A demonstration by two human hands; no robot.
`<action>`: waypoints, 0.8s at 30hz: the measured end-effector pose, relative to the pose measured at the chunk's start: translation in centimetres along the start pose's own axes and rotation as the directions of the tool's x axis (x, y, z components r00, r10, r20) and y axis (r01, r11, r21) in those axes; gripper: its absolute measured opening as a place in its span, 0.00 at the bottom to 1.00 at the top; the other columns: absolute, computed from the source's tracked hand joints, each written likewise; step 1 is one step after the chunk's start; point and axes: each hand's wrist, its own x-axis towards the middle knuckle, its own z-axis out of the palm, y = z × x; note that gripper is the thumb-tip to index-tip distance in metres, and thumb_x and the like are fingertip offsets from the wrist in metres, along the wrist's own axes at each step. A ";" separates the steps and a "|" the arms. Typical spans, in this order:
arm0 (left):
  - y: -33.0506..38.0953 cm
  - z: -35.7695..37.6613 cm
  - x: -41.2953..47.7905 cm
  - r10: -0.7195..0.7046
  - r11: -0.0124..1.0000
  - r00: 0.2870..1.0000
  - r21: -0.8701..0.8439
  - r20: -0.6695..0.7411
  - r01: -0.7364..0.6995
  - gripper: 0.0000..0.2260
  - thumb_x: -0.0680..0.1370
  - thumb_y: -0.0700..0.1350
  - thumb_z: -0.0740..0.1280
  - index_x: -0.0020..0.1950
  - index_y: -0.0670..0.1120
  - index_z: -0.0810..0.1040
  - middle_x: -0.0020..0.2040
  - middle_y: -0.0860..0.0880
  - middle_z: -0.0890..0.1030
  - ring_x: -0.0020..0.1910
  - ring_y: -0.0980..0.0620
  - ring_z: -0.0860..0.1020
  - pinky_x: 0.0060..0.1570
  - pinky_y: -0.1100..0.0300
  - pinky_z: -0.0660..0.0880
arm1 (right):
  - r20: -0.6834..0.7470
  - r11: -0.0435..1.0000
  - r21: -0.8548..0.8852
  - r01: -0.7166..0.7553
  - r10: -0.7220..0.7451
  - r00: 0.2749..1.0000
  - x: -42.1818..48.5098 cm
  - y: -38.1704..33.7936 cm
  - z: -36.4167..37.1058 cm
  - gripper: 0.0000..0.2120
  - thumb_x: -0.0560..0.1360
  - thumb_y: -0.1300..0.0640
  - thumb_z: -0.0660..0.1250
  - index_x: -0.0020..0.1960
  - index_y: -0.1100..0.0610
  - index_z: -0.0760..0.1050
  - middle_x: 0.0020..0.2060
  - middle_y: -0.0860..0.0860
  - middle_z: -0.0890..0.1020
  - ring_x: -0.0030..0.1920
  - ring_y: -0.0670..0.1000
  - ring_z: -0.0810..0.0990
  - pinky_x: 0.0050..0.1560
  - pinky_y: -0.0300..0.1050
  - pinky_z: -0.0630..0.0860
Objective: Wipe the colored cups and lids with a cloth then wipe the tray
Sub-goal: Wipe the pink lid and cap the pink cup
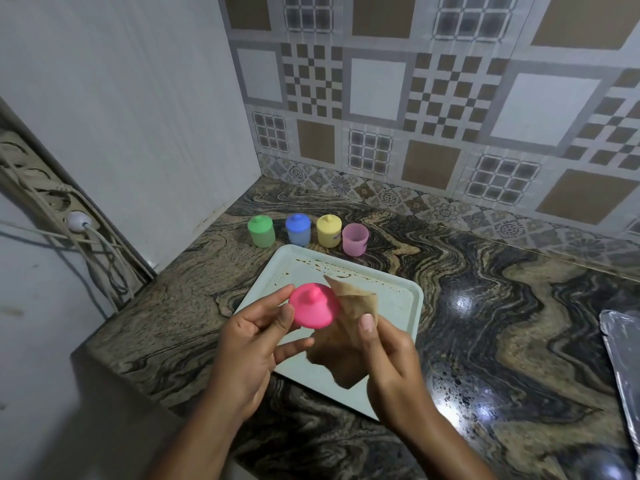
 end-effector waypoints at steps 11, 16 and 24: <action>0.0 0.9 -0.3 0.046 0.999 0.997 -0.007 0.062 -0.046 0.29 0.69 0.36 0.72 0.71 0.43 0.74 0.59 0.48 0.84 0.57 0.51 0.84 0.42 0.55 0.83 | 0.007 0.921 -0.332 0.205 -0.215 0.977 0.0 0.5 -0.5 0.19 0.85 0.50 0.54 0.55 0.56 0.83 0.47 0.47 0.86 0.48 0.47 0.84 0.47 0.44 0.77; 0.1 1.0 -0.2 0.044 0.999 0.995 -0.016 0.094 -0.042 0.28 0.70 0.36 0.70 0.71 0.43 0.74 0.59 0.47 0.85 0.54 0.48 0.85 0.41 0.58 0.82 | 0.283 0.753 -0.504 0.423 -0.319 0.905 0.0 1.3 0.4 0.21 0.83 0.61 0.59 0.76 0.61 0.69 0.79 0.55 0.65 0.80 0.57 0.60 0.77 0.52 0.65; 0.1 0.0 -0.2 -0.042 0.999 0.973 0.036 0.228 0.035 0.25 0.72 0.37 0.70 0.69 0.44 0.75 0.62 0.46 0.83 0.61 0.44 0.81 0.41 0.56 0.83 | 0.225 0.769 -0.522 0.370 -0.295 0.929 2.5 1.2 -1.7 0.19 0.85 0.60 0.56 0.74 0.59 0.72 0.74 0.52 0.74 0.78 0.51 0.66 0.76 0.42 0.65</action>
